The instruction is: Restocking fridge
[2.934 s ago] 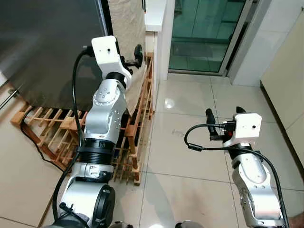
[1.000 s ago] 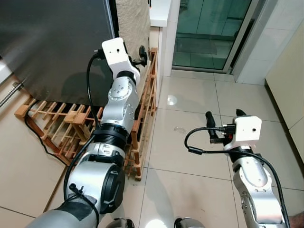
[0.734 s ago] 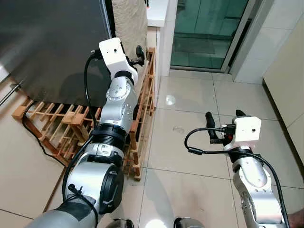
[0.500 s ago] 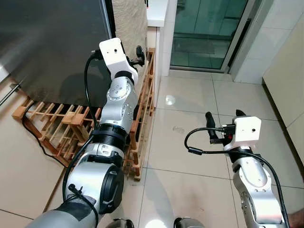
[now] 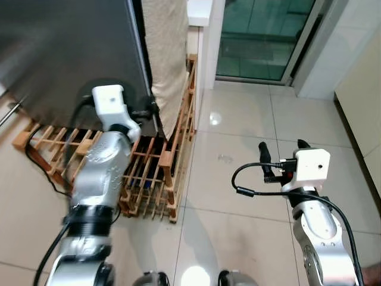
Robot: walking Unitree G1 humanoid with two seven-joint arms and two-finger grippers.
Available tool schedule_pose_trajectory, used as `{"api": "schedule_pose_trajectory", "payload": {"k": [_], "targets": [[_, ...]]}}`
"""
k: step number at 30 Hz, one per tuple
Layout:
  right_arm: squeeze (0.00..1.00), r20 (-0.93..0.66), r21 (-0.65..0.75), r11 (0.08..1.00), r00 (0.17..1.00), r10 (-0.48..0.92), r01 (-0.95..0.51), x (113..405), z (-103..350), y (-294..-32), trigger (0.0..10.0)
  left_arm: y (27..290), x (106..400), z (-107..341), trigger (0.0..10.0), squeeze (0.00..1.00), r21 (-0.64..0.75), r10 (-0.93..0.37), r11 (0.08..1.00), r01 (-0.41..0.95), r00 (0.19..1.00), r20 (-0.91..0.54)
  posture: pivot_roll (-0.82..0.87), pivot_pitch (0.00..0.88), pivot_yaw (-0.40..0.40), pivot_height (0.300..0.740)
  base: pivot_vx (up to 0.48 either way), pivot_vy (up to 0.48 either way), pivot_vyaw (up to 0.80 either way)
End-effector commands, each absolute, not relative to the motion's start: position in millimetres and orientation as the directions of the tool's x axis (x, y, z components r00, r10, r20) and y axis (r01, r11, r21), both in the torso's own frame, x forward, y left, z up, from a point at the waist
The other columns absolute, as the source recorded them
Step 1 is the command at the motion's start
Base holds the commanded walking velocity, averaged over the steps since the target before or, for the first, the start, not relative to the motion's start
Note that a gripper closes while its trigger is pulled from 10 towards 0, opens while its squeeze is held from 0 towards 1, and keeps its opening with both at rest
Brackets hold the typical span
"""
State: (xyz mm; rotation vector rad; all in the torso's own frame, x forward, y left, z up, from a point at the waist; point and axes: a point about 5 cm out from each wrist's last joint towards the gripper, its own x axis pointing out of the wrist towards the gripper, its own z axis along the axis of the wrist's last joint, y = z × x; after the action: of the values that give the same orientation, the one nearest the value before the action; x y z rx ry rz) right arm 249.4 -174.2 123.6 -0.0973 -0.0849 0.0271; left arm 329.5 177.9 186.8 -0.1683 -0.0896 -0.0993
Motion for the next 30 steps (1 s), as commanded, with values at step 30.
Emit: {"api": "schedule_pose_trajectory", "payload": {"k": [30], "targets": [[0.0,0.124,-0.059,0.996,0.991,-0.054,0.062,229,159,-181,10.0,179,257,204,10.0,0.0,-0.141,-0.071,0.986,0.085,0.992,0.104,-0.14,0.057,0.022,0.74,0.167,0.0,0.0]]}}
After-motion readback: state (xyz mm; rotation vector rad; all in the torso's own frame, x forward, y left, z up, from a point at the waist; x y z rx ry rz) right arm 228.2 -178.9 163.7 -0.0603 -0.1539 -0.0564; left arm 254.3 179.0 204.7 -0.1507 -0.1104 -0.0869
